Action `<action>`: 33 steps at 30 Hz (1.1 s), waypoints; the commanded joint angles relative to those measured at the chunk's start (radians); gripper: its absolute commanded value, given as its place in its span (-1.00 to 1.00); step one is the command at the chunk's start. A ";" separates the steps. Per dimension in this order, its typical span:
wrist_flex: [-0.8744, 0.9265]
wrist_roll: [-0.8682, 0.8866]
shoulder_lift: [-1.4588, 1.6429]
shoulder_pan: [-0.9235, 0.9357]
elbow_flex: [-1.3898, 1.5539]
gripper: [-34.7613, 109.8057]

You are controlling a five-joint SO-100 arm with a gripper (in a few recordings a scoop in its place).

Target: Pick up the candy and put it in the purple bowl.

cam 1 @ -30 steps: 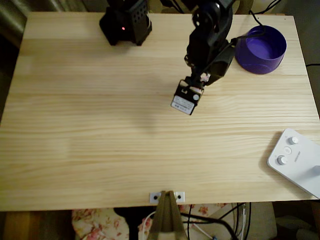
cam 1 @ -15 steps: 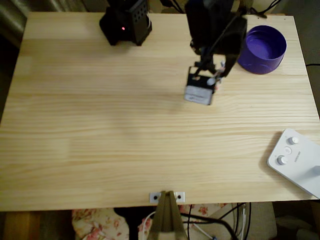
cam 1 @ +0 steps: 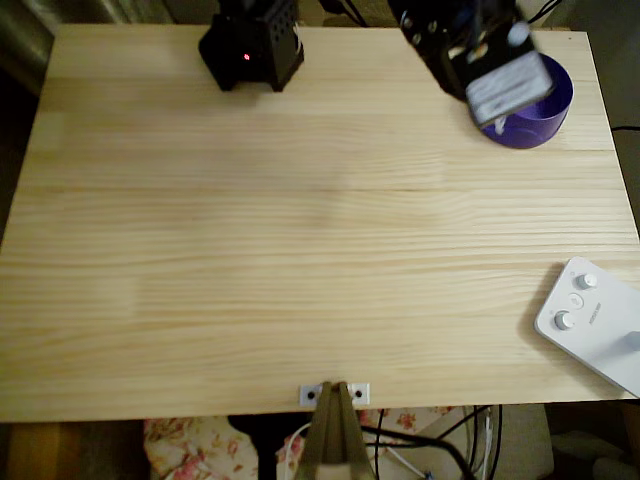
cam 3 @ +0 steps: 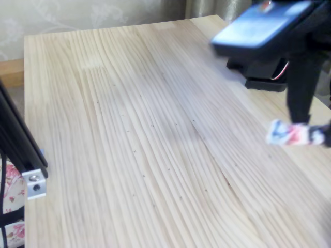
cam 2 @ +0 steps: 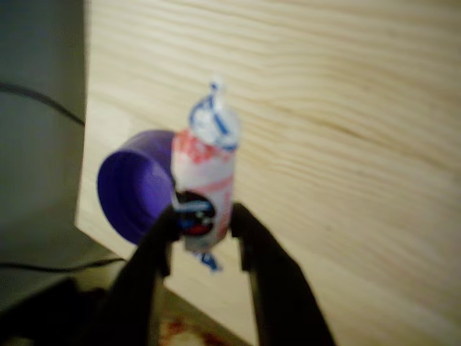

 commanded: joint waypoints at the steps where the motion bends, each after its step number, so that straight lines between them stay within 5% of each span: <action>1: -0.041 -0.124 0.129 -0.034 0.003 -0.53; 12: -0.198 -0.282 0.222 -0.156 0.107 -0.53; 33: -0.241 -0.563 -0.293 -0.380 -0.244 -0.53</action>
